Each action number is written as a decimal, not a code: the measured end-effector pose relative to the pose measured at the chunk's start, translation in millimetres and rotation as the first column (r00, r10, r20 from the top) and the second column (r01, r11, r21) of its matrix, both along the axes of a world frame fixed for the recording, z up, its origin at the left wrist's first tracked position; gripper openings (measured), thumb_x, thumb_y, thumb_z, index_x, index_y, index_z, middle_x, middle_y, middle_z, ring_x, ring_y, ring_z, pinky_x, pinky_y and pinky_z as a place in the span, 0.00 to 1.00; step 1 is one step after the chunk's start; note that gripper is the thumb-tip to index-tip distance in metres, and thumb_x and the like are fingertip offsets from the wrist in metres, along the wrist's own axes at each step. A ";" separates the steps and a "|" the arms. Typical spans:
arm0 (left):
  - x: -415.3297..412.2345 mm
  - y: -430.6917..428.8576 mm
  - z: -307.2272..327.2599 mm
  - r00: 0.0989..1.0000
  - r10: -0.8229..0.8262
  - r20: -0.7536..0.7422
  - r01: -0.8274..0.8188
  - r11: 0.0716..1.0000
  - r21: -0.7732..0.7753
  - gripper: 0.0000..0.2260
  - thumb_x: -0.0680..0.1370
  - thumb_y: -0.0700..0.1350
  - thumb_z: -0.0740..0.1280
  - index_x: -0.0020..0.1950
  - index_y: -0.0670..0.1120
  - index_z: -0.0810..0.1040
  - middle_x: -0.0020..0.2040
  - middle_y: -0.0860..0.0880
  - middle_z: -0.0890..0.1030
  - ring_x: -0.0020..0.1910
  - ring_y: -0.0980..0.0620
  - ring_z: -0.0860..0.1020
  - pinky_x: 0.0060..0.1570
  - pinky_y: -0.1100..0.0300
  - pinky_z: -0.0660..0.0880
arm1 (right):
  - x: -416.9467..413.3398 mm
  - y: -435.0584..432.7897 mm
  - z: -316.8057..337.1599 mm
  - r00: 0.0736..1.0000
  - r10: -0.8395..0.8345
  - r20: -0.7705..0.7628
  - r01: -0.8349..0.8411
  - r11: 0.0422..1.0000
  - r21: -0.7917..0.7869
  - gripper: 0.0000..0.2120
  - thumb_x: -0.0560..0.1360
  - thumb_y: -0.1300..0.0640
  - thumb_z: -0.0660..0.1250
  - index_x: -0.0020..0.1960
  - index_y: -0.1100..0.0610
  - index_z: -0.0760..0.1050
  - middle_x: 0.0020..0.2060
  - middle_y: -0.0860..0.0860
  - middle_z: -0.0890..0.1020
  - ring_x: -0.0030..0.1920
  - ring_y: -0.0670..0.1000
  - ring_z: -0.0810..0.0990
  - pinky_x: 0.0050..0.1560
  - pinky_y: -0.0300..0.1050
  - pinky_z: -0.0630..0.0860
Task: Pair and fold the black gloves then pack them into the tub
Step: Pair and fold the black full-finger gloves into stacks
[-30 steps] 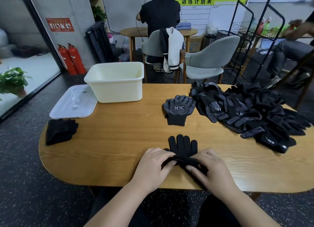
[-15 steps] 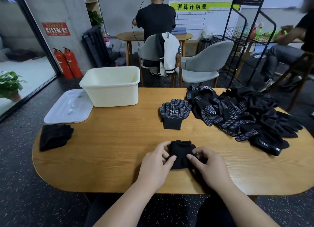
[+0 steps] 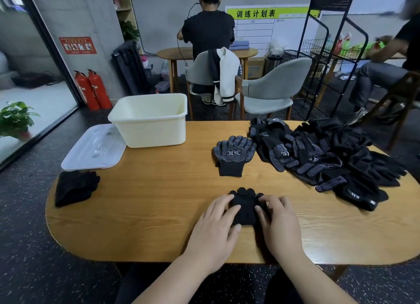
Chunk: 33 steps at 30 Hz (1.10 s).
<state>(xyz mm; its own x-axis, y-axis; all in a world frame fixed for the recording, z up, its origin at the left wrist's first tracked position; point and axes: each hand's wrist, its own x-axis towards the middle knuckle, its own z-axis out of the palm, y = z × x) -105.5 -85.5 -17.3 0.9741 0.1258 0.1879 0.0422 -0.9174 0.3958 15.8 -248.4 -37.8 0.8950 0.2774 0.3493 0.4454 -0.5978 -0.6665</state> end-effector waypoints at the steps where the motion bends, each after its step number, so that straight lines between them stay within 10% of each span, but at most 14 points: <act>1: -3.0 -1.8 1.7 0.996 -0.061 -0.073 0.064 0.997 0.043 0.27 0.88 0.59 0.52 0.87 0.53 0.54 0.86 0.59 0.44 0.83 0.60 0.39 0.83 0.56 0.47 | -1.4 -0.6 -0.9 1.000 -0.001 0.030 0.001 1.000 -0.016 0.09 0.80 0.55 0.72 0.59 0.48 0.81 0.51 0.46 0.75 0.45 0.51 0.80 0.45 0.44 0.75; 6: -8.0 -3.9 -0.8 0.953 -0.142 -0.267 0.205 0.953 0.224 0.35 0.87 0.66 0.43 0.86 0.48 0.34 0.83 0.53 0.28 0.79 0.58 0.25 0.82 0.50 0.34 | -6.9 7.2 -1.7 0.976 0.176 0.127 -0.100 0.885 -0.455 0.22 0.88 0.46 0.52 0.80 0.46 0.68 0.82 0.44 0.63 0.81 0.56 0.61 0.74 0.56 0.69; 12: -1.3 -0.8 -2.7 0.937 -0.133 -0.323 0.215 0.948 0.235 0.35 0.87 0.66 0.44 0.86 0.48 0.34 0.83 0.53 0.28 0.79 0.57 0.24 0.82 0.48 0.35 | 0.8 12.5 -1.9 0.970 0.241 -0.044 -0.215 0.752 -0.623 0.37 0.79 0.38 0.27 0.86 0.44 0.45 0.84 0.40 0.43 0.85 0.52 0.40 0.83 0.53 0.50; 22: -8.6 24.6 9.2 0.990 -0.029 -0.139 0.059 0.974 0.219 0.26 0.88 0.61 0.47 0.83 0.53 0.65 0.86 0.55 0.54 0.85 0.55 0.40 0.84 0.51 0.41 | -1.3 -1.4 -4.5 0.965 0.231 0.122 -0.190 0.940 -0.284 0.17 0.85 0.44 0.60 0.68 0.47 0.81 0.64 0.39 0.81 0.66 0.51 0.75 0.66 0.50 0.74; 28: -24.7 35.3 6.3 0.983 0.143 -0.118 -0.106 0.955 0.276 0.27 0.86 0.61 0.46 0.82 0.54 0.66 0.77 0.52 0.63 0.78 0.49 0.59 0.80 0.50 0.57 | -13.7 2.9 -5.8 0.901 0.352 0.253 -0.231 0.884 -0.405 0.15 0.83 0.48 0.66 0.65 0.50 0.83 0.57 0.42 0.79 0.59 0.51 0.76 0.54 0.51 0.79; 33: -31.5 44.6 1.9 0.979 0.171 -0.107 -0.132 0.944 0.302 0.28 0.87 0.61 0.44 0.84 0.54 0.64 0.80 0.54 0.64 0.80 0.51 0.58 0.82 0.50 0.52 | -15.6 9.2 -0.6 0.867 0.432 0.247 -0.272 0.827 -0.492 0.22 0.83 0.46 0.64 0.76 0.48 0.73 0.79 0.44 0.68 0.76 0.51 0.68 0.67 0.49 0.76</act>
<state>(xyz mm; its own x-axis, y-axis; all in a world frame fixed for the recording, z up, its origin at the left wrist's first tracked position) -137.0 -40.9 -15.4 0.9661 0.2328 0.1120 0.2230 -0.9703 0.0932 0.1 -239.3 -38.4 0.5550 0.7419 0.3763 0.8269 -0.5413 -0.1523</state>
